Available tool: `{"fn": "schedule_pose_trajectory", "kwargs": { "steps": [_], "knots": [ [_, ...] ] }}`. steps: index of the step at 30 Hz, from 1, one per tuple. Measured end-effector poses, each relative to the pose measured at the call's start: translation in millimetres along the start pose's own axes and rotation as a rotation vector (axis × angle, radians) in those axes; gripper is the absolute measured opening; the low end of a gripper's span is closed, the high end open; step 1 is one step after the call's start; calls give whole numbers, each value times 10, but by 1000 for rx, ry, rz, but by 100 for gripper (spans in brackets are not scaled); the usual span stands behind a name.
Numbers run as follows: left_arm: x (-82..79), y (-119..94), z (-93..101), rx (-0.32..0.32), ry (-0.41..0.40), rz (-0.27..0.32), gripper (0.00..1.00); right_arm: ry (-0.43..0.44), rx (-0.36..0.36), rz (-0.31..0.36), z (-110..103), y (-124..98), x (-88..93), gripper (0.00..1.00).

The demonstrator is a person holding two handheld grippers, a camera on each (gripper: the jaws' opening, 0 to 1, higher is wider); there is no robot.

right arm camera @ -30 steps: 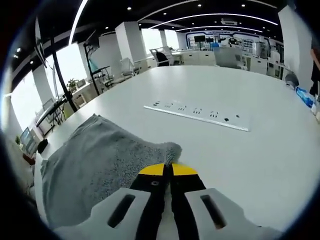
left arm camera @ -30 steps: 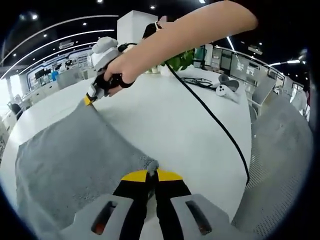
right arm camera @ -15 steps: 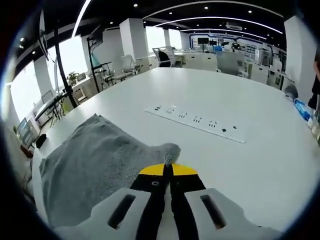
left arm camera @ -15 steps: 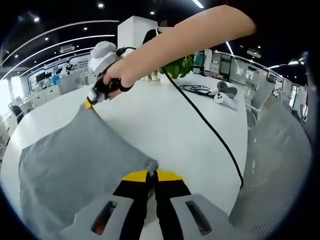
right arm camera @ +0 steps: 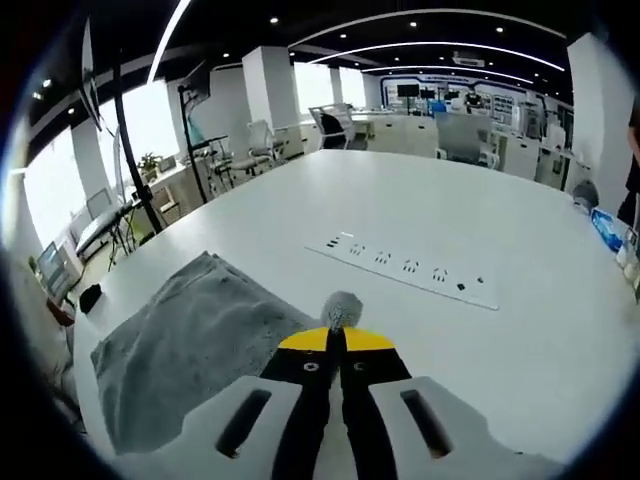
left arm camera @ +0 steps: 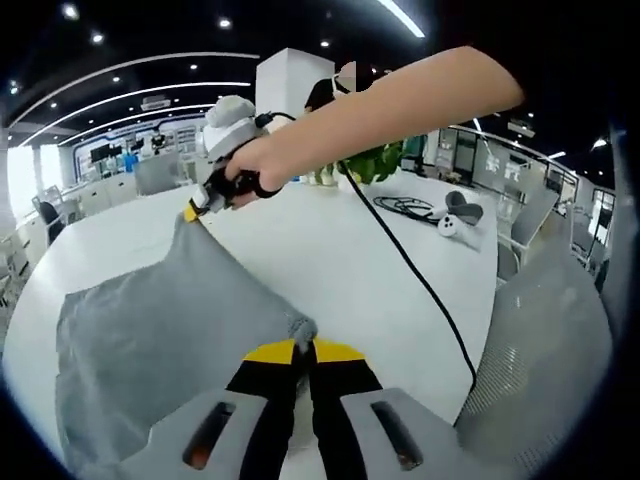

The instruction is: Fold the towel on the table until its edges align and the towel forms a compact rectangular stack.

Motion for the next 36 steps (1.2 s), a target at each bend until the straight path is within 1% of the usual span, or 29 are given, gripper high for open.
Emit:
{"fn": "schedule_pose_trajectory", "kwargs": {
  "steps": [4, 8, 10, 12, 14, 17, 23, 30, 36],
  "knots": [
    [-63, -106, -59, -22, -6, 24, 4, -7, -8, 10, -80, -2, -81, 0],
    [-90, -201, -116, -35, -22, 45, 4, -5, -13, 23, -149, -17, -178, 0],
    [-99, -257, -157, -58, -33, 61, 4, -28, -18, 34, -211, -31, -238, 0],
    [-118, -322, -193, -73, -42, 81, 4, -24, -23, 43, -267, -45, -293, 0],
    [-131, -382, -233, -83, -48, 91, 4, -33, -25, 51, -316, -47, -347, 0],
    [-146, -486, -308, -108, -57, 101, 4, -9, -38, 59, -378, -29, -417, 0],
    [-188, -716, -434, -144, -62, 120, 4, -27, -50, 76, -533, 8, -567, 0],
    [-193, -871, -508, -176, -79, 137, 4, -37, -62, 91, -675, 36, -685, 0],
    [-148, -972, -591, -191, -100, 147, 4, -43, -64, 90, -771, 65, -745, 0]
  ]
}}
Point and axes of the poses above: the point that each gripper's makers call its tool centre point, and the gripper's own axes: y roughly forward along the fingers, z roughly to its right, x roughly out of its underside, the point moved 9 cm from there along -y, roughly backward along the fingers, and after that the axes turned 2 degrees about x, right-handed, at the moved point
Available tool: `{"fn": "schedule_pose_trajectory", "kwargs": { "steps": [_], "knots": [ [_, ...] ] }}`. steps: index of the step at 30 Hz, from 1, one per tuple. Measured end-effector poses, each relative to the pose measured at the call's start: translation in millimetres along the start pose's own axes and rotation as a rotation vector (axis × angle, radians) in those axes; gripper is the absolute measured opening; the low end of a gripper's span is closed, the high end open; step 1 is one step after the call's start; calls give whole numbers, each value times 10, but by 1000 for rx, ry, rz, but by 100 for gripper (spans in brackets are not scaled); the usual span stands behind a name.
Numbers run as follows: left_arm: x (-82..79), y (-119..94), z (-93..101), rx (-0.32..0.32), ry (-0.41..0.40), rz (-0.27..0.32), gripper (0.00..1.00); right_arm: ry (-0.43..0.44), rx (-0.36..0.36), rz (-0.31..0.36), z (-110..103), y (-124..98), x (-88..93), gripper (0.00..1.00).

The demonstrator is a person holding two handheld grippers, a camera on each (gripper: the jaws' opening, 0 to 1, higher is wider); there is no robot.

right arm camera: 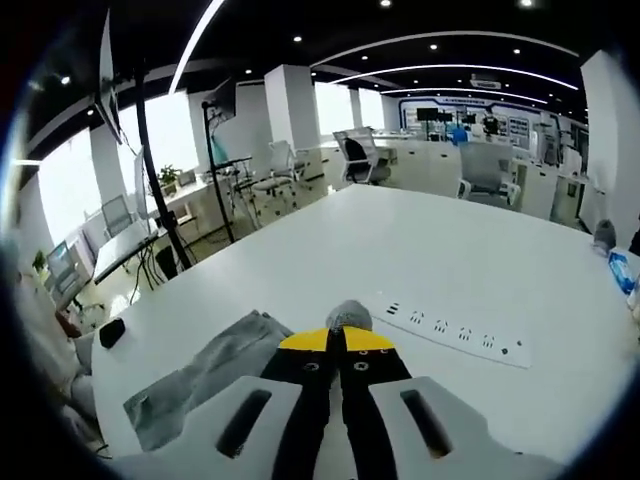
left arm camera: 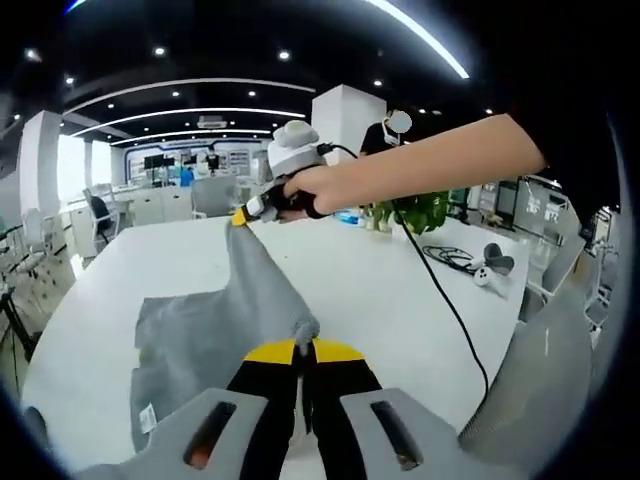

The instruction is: Fold the towel on the table until its edges align and the towel forms a compact rectangular stack.

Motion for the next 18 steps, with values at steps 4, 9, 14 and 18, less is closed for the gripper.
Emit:
{"fn": "schedule_pose_trajectory", "kwargs": {
  "steps": [4, 9, 14, 18],
  "knots": [
    [-13, -54, -72, -11, -11, 16, 4, -5, 0, 0, -47, 15, -38, 0],
    [-6, -135, -182, -36, -15, 22, 4, -1, -2, 5, -104, 34, -87, 0],
    [27, -215, -252, -57, -23, 23, 4, 3, -10, 9, -204, 72, -123, 0],
    [60, -266, -281, -74, -37, 21, 4, -5, -23, 8, -303, 126, -151, 0]
  ]
}}
Point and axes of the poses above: the point that each gripper's makers call its tool centre point, and the gripper's own axes: y roughly forward along the fingers, z roughly to its right, x roughly out of its underside, the point moved 9 cm from there along -y, roughly backward along the fingers, and after that the axes turned 2 degrees about x, right-handed, at the moved point
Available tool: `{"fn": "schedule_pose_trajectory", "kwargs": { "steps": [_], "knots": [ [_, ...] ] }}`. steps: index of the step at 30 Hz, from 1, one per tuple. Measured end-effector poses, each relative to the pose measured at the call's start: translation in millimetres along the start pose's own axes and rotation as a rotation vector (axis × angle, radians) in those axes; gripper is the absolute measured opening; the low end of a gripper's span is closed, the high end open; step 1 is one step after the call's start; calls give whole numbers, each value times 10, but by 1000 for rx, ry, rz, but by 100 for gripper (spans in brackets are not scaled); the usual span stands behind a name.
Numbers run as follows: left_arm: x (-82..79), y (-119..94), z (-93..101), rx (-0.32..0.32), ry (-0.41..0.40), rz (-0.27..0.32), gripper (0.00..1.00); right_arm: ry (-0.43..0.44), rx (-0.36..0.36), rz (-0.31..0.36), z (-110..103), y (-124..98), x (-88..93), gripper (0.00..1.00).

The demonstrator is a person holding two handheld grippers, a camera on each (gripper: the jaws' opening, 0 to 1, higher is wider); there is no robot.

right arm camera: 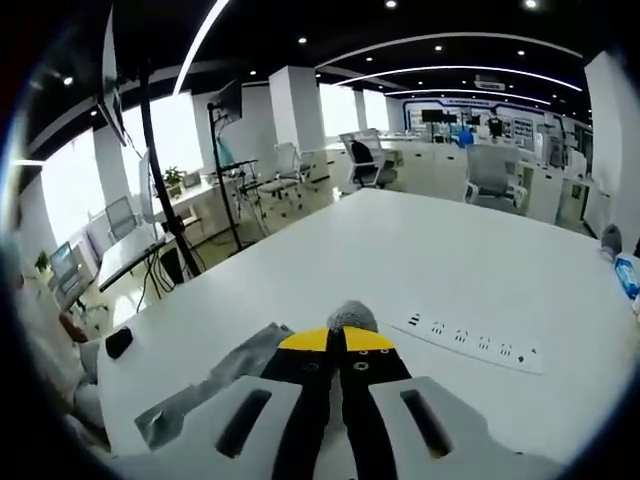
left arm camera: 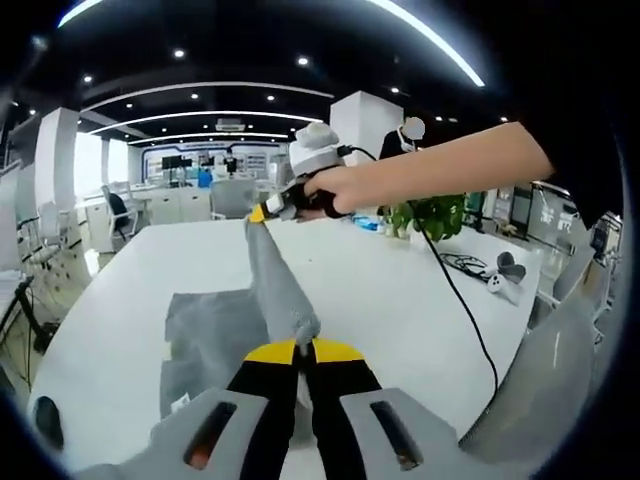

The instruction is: Fold the towel on the table until its edges align and the towel forms a compact rectangular stack.

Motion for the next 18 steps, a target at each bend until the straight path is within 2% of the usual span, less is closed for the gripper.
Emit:
{"fn": "schedule_pose_trajectory", "kwargs": {
  "steps": [18],
  "knots": [
    [103, -202, -233, -77, -51, 5, 4, -31, -37, 0, -359, 198, -121, 0]
  ]
}}
Point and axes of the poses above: the point that each gripper's makers call its tool centre point, and the gripper's own axes: y roughly forward along the fingers, z roughly to its right, x roughly out of its underside, the point moved 9 cm from there along -y, roughly backward along the fingers, and after that the axes turned 2 degrees about x, right-handed, at the moved point
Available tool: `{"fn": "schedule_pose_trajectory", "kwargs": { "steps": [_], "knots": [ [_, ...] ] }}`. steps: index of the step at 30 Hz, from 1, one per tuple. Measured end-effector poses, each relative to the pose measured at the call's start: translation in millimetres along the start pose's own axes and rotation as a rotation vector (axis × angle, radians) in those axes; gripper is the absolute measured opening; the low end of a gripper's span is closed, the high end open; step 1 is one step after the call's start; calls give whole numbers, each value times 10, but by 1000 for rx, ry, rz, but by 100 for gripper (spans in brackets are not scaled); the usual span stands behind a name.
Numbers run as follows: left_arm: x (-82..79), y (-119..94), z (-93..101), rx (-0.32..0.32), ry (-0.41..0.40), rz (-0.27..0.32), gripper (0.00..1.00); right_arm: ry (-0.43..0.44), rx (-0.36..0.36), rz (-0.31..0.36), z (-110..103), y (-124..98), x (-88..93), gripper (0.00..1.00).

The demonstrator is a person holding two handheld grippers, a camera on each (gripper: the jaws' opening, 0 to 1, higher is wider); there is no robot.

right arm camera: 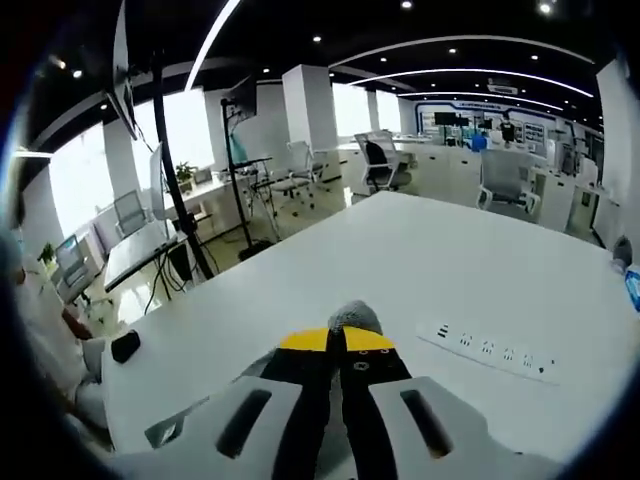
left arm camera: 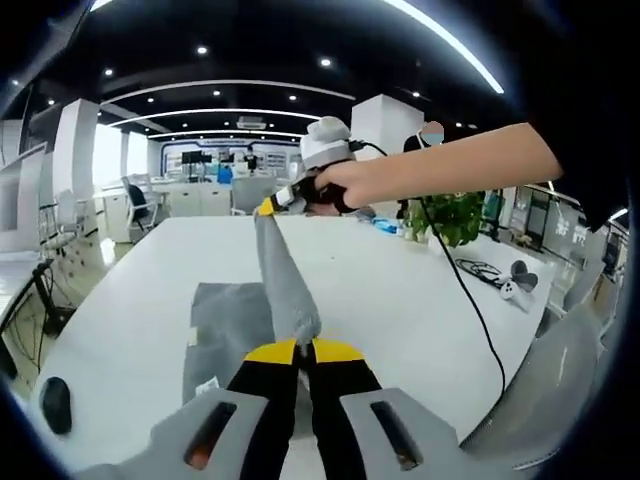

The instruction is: Fold the towel on the table until its edges align and the towel forms a compact rectangular stack.

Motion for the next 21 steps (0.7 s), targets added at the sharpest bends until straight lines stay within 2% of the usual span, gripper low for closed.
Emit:
{"fn": "schedule_pose_trajectory", "kwargs": {
  "steps": [12, 21],
  "knots": [
    [171, -27, -272, -42, -47, -36, 4, -2, -15, -24, -165, 255, 48, 0],
    [219, -83, -374, -34, -65, -56, 4, 19, -38, -45, -273, 428, 120, 0]
  ]
}}
Point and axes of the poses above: the point that each gripper's makers call its tool centre point, and the gripper's own axes: y roughly forward along the fingers, z roughly to its right, x roughly out of its underside, the point moved 9 cm from there along -y, roughly backward along the fingers, and after that the axes turned 2 degrees about x, right-handed, at the moved point
